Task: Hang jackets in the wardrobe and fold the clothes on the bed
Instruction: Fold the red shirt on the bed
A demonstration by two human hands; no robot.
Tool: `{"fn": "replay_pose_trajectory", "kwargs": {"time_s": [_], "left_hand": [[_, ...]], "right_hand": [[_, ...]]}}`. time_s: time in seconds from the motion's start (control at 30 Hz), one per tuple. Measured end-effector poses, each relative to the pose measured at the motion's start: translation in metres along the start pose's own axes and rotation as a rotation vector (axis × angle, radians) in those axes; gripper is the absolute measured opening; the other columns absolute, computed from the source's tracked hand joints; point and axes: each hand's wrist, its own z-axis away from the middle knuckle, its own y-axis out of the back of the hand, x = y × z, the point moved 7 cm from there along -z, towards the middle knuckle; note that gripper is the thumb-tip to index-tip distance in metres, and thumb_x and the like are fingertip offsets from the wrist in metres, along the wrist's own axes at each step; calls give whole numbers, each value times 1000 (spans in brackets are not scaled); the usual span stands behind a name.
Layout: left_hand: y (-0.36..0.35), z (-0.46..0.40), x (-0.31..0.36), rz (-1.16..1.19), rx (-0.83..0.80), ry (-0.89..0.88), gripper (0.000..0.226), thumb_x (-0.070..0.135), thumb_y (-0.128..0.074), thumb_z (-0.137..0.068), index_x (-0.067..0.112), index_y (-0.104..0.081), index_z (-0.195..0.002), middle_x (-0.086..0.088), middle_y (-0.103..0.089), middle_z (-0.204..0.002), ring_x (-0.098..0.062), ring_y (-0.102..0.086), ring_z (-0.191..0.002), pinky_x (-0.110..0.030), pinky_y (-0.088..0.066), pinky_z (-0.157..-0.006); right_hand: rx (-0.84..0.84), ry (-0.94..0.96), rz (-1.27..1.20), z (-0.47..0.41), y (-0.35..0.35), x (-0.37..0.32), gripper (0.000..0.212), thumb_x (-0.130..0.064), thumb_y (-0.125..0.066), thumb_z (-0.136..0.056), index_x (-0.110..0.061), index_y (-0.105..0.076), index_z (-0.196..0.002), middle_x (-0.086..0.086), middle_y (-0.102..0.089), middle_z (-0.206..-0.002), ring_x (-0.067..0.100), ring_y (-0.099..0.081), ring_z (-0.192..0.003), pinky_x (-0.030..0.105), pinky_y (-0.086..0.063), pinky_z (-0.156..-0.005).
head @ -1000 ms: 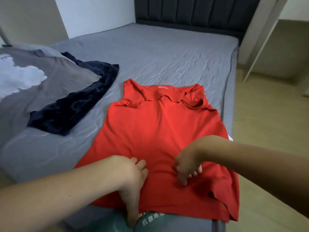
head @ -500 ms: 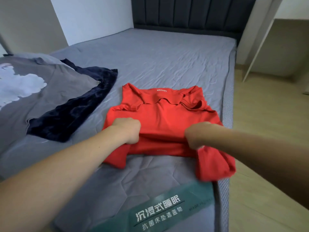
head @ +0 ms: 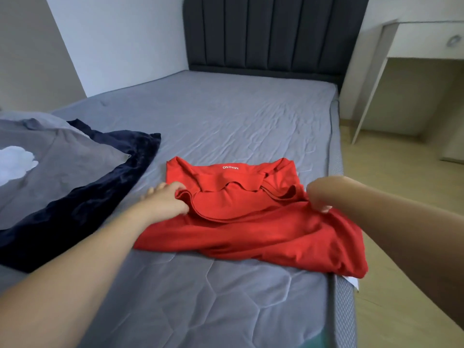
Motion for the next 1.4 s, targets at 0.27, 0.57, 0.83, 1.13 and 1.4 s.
{"fn": "replay_pose_trajectory", "kwargs": {"time_s": [0.27, 0.57, 0.83, 1.13, 1.4], "left_hand": [[7, -38, -27, 867, 415, 197, 32, 35, -56, -87, 8, -69, -97, -10, -69, -91, -30, -63, -86, -42, -52, -86], [55, -119, -39, 437, 589, 309, 33, 29, -40, -99, 2, -59, -101, -24, -61, -114, -43, -56, -106, -43, -43, -84], [-29, -178, -58, 184, 395, 364, 48, 42, -30, -104, 8, -57, -124, -21, -58, -131, -39, -54, -120, -44, -43, -98], [-17, -141, -95, 607, 214, 354, 56, 55, -57, -87, 6, -66, -113, -12, -70, -102, -31, -67, -88, -41, -54, -86], [-56, -20, -74, 1178, -402, 428, 23, 17, -71, -84, 5, -72, -103, -15, -75, -84, -23, -69, -57, -30, -58, -57]], "right_hand": [[-484, 144, -692, -29, -30, 33, 27, -6, -63, -90, -12, -61, -116, 8, -68, -112, 22, -65, -93, 43, -53, -87], [377, -10, -596, -115, 99, 32, 31, -11, -48, -89, -7, -60, -117, 16, -60, -126, 35, -55, -116, 32, -43, -96], [642, -175, -499, -177, -19, -29, 27, -13, -39, -92, -9, -52, -116, 17, -59, -115, 39, -49, -111, 45, -37, -92], [677, -104, -145, -178, 35, -37, 40, -14, -36, -85, -8, -57, -119, 22, -42, -130, 38, -40, -116, 47, -21, -100], [1, 553, -929, -127, 141, -269, 76, -54, -64, -85, -8, -43, -143, 9, -46, -146, 27, -46, -133, 35, -33, -112]]}}
